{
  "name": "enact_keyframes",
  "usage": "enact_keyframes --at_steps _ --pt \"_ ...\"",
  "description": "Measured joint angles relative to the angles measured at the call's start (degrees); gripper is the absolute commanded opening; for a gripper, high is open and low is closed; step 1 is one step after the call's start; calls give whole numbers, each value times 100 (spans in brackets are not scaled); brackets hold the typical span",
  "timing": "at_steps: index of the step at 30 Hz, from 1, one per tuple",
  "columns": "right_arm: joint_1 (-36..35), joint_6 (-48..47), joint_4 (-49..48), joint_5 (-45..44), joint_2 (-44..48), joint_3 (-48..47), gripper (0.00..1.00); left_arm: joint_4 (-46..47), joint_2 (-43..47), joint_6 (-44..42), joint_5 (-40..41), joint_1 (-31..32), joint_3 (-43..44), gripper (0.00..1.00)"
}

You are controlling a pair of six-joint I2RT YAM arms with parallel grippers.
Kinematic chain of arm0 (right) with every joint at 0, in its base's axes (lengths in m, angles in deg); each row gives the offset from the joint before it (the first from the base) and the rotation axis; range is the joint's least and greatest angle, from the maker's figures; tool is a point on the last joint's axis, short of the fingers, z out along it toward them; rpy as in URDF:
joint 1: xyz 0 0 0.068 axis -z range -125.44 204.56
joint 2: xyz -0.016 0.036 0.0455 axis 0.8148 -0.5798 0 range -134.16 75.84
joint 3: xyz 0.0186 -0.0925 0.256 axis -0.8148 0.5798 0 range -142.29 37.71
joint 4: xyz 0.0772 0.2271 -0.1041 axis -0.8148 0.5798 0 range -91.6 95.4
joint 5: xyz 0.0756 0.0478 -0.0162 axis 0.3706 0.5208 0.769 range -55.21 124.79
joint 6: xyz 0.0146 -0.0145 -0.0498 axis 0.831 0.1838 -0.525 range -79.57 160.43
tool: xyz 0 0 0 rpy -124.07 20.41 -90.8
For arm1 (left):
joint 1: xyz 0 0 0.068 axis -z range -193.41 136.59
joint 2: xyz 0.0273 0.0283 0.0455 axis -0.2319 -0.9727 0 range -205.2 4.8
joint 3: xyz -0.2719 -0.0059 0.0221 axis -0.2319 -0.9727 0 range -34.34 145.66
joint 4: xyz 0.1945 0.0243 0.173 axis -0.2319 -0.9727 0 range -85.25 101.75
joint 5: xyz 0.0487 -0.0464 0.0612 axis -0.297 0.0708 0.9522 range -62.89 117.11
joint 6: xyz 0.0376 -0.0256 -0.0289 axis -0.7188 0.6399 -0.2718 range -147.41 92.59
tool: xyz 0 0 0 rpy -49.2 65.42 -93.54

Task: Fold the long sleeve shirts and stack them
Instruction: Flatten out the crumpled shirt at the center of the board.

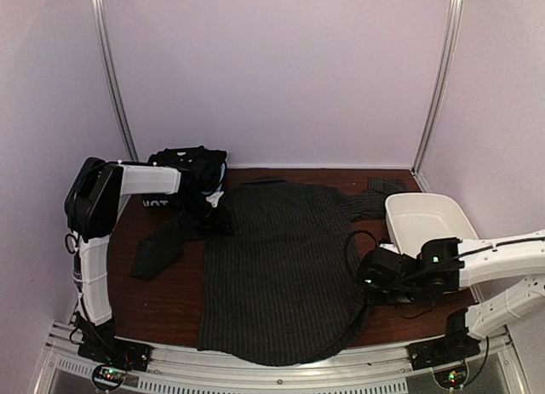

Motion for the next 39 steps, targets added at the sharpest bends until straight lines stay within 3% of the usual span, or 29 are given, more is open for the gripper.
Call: enact_keyframes --at_steps 3,9,15,22,28,34,39 --pt "0 291 101 52 1008 400 22 -22 -9 -2 0 0 20 58" --pt "0 616 190 44 2229 511 39 -68 -39 -2 -15 -2 81 59" --pt "0 496 238 -33 2306 332 40 -142 -57 0 -37 -11 149 59" --pt "0 -85 -343 35 1200 -66 40 -299 87 26 -20 -33 216 61" --pt "0 -256 -1172 313 494 151 37 -334 901 153 133 -39 122 63" --pt "2 170 -1801 654 796 1427 38 -212 2227 413 546 -254 -780 64" --pt "37 603 -2035 857 1464 2170 38 7 3327 741 909 -1012 -2212 65"
